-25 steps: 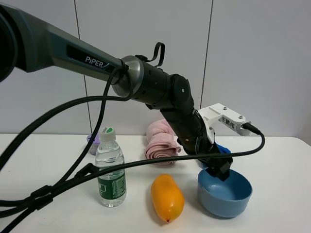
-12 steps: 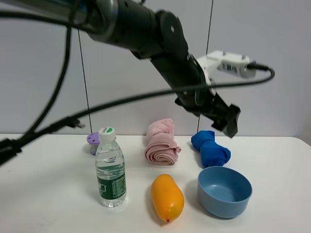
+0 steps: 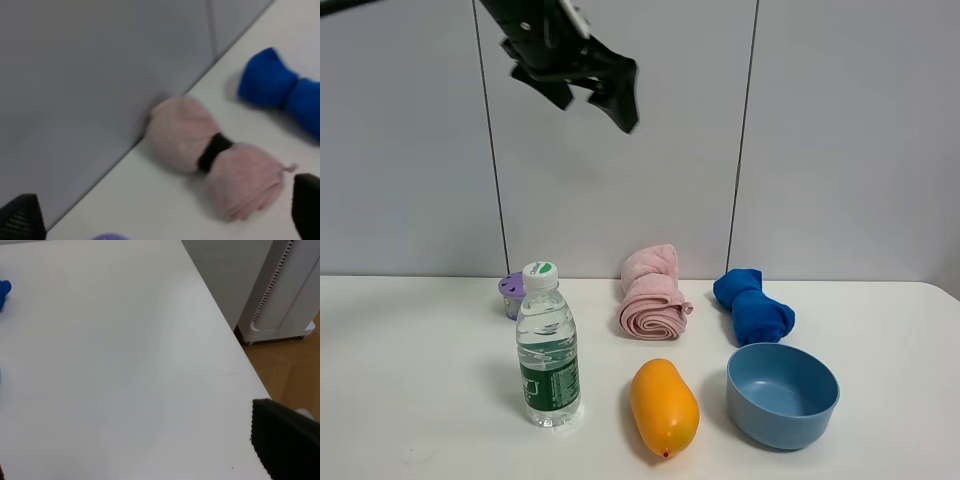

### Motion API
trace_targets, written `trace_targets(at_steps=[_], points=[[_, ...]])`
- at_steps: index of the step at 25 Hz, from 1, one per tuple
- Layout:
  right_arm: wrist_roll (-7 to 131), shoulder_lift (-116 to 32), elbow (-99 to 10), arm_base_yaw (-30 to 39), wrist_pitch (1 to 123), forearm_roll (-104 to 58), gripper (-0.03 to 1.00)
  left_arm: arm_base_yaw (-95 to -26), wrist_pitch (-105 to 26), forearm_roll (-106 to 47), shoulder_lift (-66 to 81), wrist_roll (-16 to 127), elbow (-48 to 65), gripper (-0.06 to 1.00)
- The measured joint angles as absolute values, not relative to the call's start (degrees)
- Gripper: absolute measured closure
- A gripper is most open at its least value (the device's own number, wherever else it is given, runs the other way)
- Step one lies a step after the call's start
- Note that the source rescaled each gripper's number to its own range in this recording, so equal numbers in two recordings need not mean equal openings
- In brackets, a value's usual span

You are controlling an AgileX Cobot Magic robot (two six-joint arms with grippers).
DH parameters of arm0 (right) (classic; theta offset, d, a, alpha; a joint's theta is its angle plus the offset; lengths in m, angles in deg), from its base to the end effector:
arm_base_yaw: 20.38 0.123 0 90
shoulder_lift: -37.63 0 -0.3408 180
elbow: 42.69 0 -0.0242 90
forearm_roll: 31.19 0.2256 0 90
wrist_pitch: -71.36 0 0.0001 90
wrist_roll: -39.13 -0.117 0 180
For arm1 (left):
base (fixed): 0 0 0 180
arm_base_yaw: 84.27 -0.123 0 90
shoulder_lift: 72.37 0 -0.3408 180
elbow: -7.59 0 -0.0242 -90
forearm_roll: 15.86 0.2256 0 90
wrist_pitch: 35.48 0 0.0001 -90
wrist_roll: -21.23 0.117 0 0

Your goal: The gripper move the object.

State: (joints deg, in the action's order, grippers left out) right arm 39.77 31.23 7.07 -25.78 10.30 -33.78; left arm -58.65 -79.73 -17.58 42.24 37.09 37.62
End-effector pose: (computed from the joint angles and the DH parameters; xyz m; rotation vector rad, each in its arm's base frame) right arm -0.0610 0.0011 0.2532 0.0873 2.0453 -0.1199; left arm 0.4095 -0.1991 0.4048 0.7851 2.1098 -0.1267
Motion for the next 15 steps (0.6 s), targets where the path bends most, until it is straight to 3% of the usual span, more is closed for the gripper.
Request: trace_targets(at_steps=[15], points=[[39.8, 31.2, 7.1, -25.8, 10.3, -33.8, -0.03, -89.4, -94.3, -15.9, 28.7, 33.8, 37.6, -0.06]])
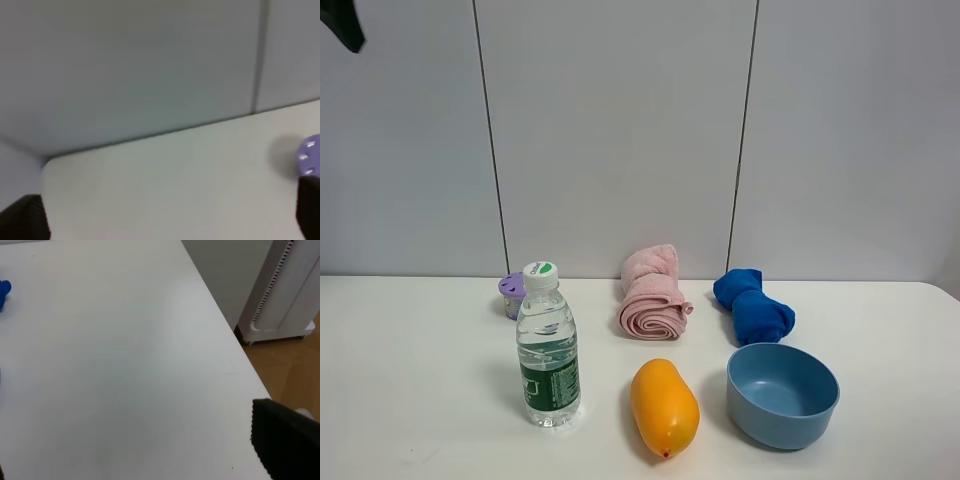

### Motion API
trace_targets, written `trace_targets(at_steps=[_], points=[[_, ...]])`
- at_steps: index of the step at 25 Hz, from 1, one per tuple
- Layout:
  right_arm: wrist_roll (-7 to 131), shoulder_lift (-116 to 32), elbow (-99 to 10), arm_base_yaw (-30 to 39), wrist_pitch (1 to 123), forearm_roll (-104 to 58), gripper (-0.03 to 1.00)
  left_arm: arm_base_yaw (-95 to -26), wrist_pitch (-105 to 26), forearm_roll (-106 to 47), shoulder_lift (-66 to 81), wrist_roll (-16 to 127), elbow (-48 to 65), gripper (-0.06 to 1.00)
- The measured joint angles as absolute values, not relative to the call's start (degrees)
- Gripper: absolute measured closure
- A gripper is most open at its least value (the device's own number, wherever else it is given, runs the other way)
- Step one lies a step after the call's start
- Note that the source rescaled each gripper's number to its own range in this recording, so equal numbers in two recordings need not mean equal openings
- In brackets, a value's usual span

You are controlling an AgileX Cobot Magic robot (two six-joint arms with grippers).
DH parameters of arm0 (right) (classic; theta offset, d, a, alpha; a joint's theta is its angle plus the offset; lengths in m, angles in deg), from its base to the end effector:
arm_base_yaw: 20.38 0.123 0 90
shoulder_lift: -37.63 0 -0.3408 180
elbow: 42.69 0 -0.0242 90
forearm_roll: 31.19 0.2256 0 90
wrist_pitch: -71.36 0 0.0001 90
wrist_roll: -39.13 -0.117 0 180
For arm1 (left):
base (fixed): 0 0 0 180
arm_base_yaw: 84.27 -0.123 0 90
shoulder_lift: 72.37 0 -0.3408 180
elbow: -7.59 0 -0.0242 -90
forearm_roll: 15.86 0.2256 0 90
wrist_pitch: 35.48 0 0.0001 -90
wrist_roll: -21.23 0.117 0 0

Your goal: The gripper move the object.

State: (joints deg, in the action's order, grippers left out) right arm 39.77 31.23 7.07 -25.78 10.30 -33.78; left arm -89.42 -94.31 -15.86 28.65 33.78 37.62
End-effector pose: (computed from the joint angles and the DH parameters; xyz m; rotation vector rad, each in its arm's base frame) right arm -0.0610 0.0011 0.2532 0.0873 2.0453 -0.1199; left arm 0.3589 0.0323 0.4789 0.1466 2.2663 0.1636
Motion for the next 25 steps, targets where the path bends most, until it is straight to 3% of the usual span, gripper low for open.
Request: trace_targets(at_steps=[6, 14, 19, 25], points=[[39.8, 31.2, 7.1, -25.8, 10.3, -33.8, -0.03, -96.1, -94.2, -15.4, 17.5, 33.5, 26.8, -0.06], [39.8, 31.2, 7.1, -25.8, 10.3, -33.8, -0.03, -97.6, -84.5, -16.3, -8.1, 31.7, -6.0, -0.06], [39.8, 31.2, 7.1, -25.8, 10.3, -33.8, -0.03, -97.6, -79.7, -16.7, -31.8, 30.9, -23.7, -0.06], [39.8, 31.2, 7.1, -25.8, 10.3, -33.8, -0.03, -97.6, -85.4, -17.3, -52.7, 29.0, -29.8, -0.06]])
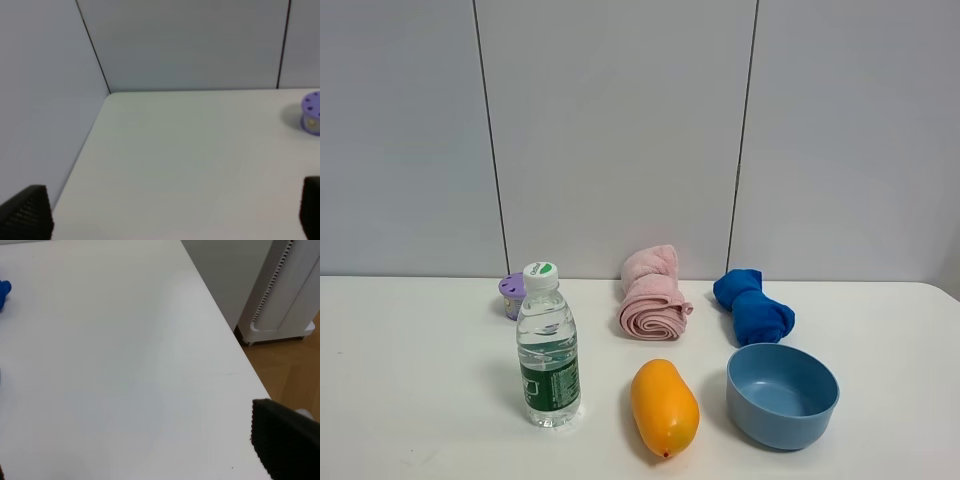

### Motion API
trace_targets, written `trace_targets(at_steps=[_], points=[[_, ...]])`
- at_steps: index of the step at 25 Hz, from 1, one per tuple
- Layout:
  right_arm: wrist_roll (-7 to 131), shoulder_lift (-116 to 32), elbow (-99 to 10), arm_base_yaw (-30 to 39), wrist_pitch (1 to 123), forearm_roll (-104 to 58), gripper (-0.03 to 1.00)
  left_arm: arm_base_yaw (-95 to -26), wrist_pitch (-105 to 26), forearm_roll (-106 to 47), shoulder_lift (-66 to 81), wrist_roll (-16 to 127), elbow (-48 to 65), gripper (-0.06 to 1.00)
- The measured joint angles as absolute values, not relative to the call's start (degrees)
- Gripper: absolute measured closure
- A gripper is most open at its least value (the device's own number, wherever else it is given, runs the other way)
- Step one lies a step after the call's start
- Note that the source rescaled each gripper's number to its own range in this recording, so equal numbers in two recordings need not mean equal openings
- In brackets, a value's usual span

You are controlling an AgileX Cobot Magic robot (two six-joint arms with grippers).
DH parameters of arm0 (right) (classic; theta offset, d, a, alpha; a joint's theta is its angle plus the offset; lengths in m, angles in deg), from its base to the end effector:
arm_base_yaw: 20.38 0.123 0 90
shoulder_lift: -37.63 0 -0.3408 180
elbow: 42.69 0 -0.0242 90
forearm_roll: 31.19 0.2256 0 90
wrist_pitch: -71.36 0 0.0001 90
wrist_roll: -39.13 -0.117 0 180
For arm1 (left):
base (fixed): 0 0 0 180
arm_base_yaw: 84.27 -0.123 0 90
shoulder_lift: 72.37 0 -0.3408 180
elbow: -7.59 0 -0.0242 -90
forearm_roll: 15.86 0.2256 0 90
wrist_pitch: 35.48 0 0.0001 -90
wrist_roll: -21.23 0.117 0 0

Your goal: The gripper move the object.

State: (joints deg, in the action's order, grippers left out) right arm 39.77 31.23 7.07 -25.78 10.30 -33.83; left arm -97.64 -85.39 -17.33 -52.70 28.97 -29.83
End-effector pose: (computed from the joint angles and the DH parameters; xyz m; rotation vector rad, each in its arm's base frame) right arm -0.0610 0.0010 0.2532 0.0874 2.0453 -0.1209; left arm -0.0314 -0.0098 0.3463 -0.0939 1.8710 0.2246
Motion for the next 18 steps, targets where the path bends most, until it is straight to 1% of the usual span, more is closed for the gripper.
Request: trace_targets(at_steps=[3, 6, 14, 18], points=[[39.8, 31.2, 7.1, -25.8, 10.3, -33.8, -0.03, -97.6, -91.1, -17.4, -56.8, 27.7, -29.9, -0.06], [39.8, 31.2, 7.1, -25.8, 10.3, -33.8, -0.03, -97.6, -94.8, -17.5, -57.9, 27.4, -29.9, -0.06], [39.8, 31.2, 7.1, -25.8, 10.3, -33.8, -0.03, -97.6, -97.2, -17.8, -57.9, 27.3, -29.9, -0.06], [39.8, 31.2, 7.1, -25.8, 10.3, -33.8, -0.03, -96.2, -97.3, -17.9, -57.9, 27.3, -29.9, -0.06]])
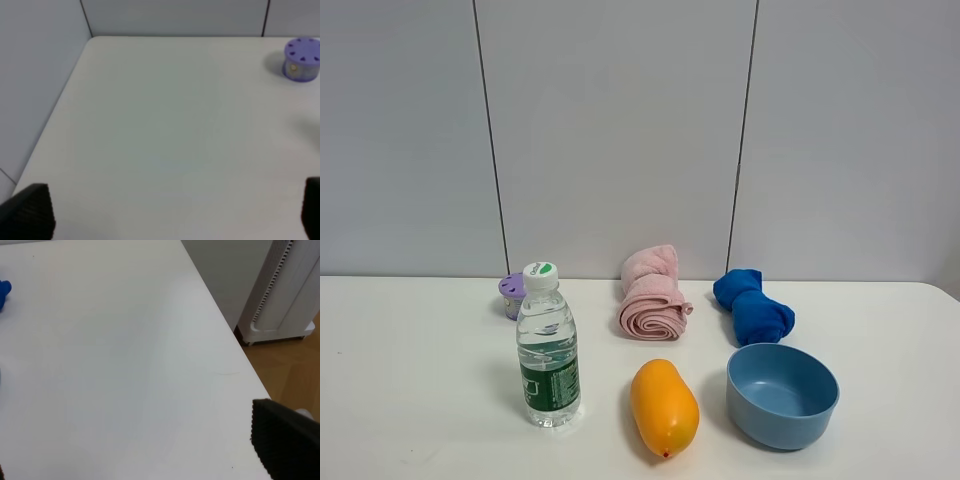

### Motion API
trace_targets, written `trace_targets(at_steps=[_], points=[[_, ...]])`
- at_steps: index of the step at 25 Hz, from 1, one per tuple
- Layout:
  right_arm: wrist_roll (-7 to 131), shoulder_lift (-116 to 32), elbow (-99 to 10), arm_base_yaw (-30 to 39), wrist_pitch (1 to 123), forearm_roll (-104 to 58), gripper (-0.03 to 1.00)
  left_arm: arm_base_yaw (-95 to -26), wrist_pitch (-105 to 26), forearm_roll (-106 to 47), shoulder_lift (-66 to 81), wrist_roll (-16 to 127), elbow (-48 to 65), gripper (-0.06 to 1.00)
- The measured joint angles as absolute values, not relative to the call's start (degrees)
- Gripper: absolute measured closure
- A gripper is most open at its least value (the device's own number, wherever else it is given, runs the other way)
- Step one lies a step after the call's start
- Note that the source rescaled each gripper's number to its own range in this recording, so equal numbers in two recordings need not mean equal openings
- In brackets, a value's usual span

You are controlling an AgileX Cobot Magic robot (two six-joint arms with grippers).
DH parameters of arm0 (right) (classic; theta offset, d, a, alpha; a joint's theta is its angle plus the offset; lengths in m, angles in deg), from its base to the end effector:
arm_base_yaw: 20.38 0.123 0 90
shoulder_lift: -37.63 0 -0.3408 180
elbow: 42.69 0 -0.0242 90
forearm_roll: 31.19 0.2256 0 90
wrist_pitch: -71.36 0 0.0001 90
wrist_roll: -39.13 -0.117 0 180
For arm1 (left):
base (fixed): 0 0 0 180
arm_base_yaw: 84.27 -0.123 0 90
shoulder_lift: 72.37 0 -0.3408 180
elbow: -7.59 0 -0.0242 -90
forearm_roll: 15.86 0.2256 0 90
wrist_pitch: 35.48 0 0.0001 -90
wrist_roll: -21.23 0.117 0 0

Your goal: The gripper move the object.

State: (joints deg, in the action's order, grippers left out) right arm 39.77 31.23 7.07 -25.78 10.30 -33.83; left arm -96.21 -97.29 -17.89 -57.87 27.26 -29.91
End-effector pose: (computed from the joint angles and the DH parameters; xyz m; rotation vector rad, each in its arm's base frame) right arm -0.0610 0.0010 0.2532 0.0874 2.0453 -0.1209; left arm -0.0581 -0.0160 0.3190 -0.0990 1.9870 0.1611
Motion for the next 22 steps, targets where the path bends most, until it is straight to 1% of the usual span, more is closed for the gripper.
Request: trace_targets(at_steps=[6, 9, 16, 22], points=[[39.8, 31.2, 7.1, -25.8, 10.3, -33.8, -0.03, -90.7, -97.3, -17.9, -57.9, 27.3, -29.9, -0.06], [39.8, 31.2, 7.1, -25.8, 10.3, -33.8, -0.03, -90.2, -97.3, -17.9, -57.9, 27.3, -30.8, -0.06], [39.8, 31.2, 7.1, -25.8, 10.3, -33.8, -0.03, -90.2, -95.3, -21.5, -58.1, 27.1, -39.7, -0.06], [39.8, 31.2, 7.1, -25.8, 10.3, -33.8, -0.03, -90.2, -95.6, -18.5, -58.2, 27.1, -41.2, -0.06]])
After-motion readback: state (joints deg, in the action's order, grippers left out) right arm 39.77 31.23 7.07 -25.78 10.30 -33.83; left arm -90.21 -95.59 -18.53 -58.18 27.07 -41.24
